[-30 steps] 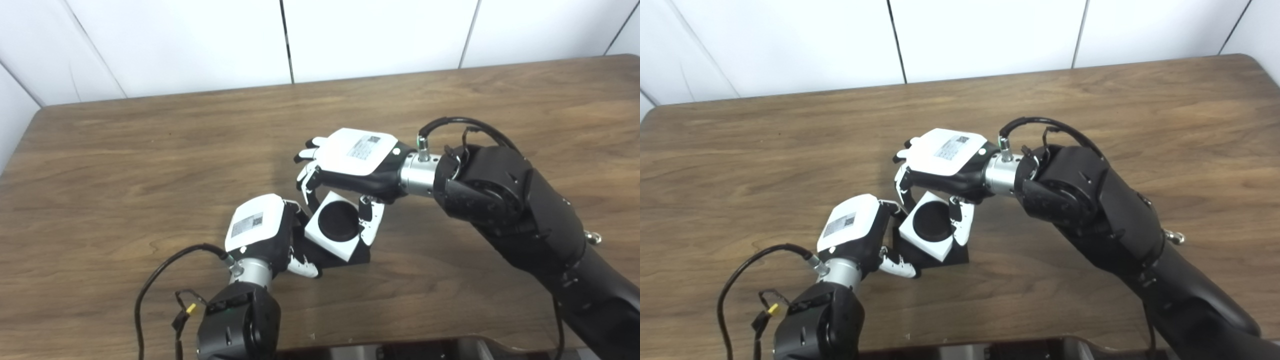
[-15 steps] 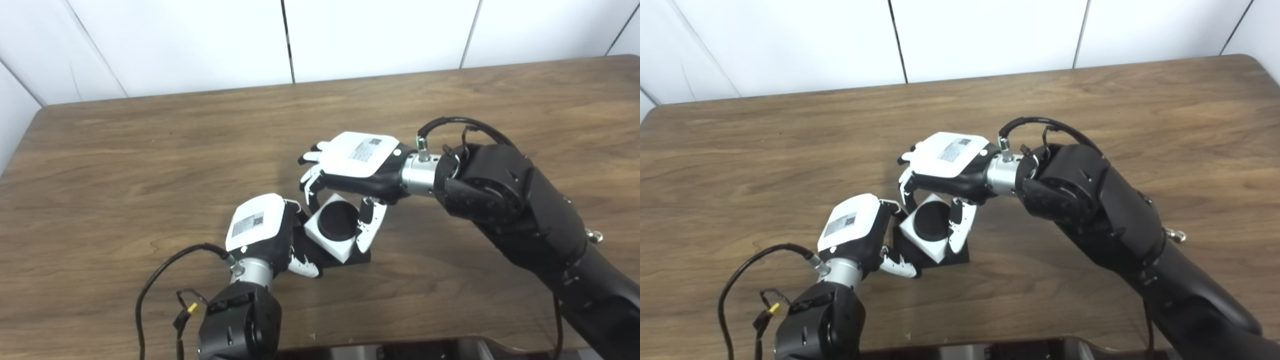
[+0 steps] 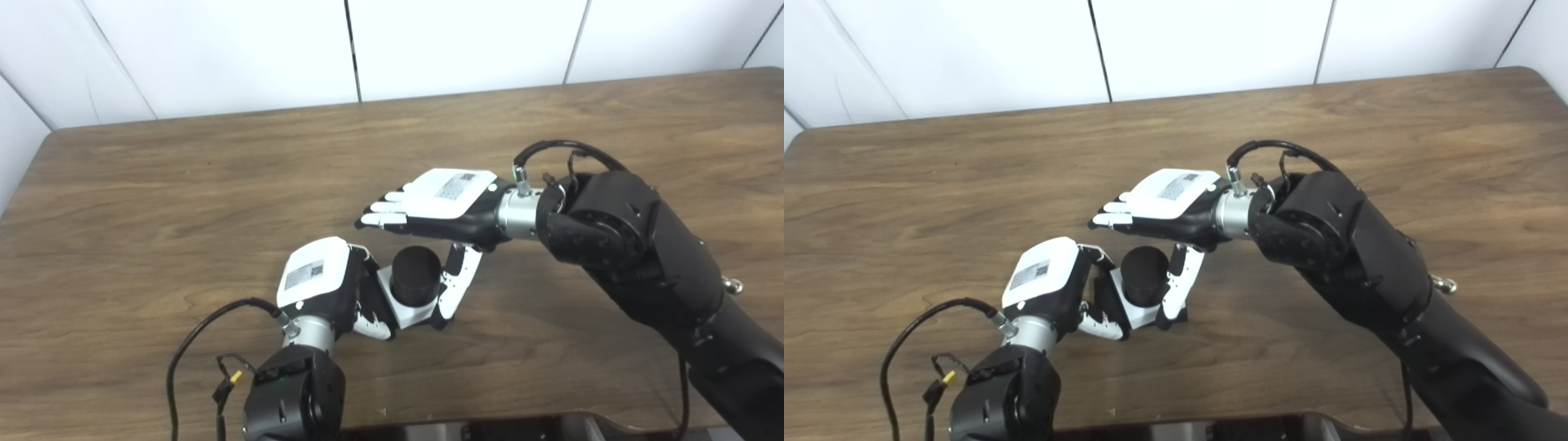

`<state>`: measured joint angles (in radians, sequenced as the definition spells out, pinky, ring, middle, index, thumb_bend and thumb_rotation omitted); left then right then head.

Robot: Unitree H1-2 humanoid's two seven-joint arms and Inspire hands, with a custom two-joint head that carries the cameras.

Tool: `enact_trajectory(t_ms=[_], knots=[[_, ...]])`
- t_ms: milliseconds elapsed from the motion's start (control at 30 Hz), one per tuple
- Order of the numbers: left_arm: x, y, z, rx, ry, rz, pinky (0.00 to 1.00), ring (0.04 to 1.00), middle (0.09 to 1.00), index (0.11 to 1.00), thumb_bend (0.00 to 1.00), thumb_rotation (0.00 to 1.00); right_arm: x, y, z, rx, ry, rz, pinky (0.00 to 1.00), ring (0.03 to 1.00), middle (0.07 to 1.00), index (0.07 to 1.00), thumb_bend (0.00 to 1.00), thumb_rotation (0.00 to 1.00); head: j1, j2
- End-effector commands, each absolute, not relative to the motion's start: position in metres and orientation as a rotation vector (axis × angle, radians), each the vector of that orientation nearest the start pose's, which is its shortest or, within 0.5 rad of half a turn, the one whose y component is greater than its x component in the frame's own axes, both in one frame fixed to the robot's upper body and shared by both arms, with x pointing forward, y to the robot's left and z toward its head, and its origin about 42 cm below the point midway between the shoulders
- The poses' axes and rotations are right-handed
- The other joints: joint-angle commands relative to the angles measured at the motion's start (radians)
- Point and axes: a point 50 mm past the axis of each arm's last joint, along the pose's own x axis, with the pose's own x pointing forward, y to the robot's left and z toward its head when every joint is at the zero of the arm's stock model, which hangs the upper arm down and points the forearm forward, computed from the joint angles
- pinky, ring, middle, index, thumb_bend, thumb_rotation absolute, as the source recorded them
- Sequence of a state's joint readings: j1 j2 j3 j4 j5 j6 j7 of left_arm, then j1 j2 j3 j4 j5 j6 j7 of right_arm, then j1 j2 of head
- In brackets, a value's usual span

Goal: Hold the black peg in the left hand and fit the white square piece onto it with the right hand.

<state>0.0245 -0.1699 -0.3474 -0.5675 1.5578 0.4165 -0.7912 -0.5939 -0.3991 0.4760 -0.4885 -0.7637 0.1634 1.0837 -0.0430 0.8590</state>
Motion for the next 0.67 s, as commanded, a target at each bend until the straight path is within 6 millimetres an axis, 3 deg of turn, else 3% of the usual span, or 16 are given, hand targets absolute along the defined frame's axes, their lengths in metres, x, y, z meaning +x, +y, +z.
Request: enact_trajectory(t_ms=[0,300,333,367,400,633], knots=[[0.237,0.082,0.23,1.05,0.153,-0.242,0.93,0.896,0.791,0.482,0.52,0.05,0.327,-0.138,0.334,-1.551,-0.432,0.931,1.0,1.0,1.0,1.0,1.0,0.56,-0.001,0.0],[0.238,0.086,0.232,1.035,0.146,-0.218,0.92,0.89,0.787,0.483,0.52,0.06,0.328,-0.142,0.345,-1.566,-0.428,0.9,1.0,1.0,1.0,1.0,1.0,0.55,-0.004,-0.001],[0.245,0.095,0.234,1.089,0.108,-0.261,0.94,0.91,0.817,0.572,0.62,0.11,0.329,-0.149,0.345,-1.544,-0.424,0.867,1.0,1.0,1.0,1.0,1.0,0.55,0.004,-0.029],[0.25,0.103,0.236,1.132,0.083,-0.293,0.95,0.923,0.84,0.644,0.7,0.16,0.33,-0.155,0.346,-1.528,-0.42,0.843,1.0,1.0,1.0,1.0,1.0,0.54,0.004,-0.028],[0.254,0.108,0.238,1.162,0.07,-0.316,1.0,0.975,0.927,0.919,0.99,0.32,0.331,-0.159,0.345,-1.519,-0.42,0.827,1.0,1.0,1.0,1.0,1.0,0.52,0.002,-0.03],[0.254,0.111,0.242,1.174,0.055,-0.337,1.0,0.976,0.928,0.917,1.0,0.33,0.332,-0.16,0.346,-1.511,-0.413,0.818,1.0,1.0,1.0,1.0,1.0,0.51,0.002,-0.028]])
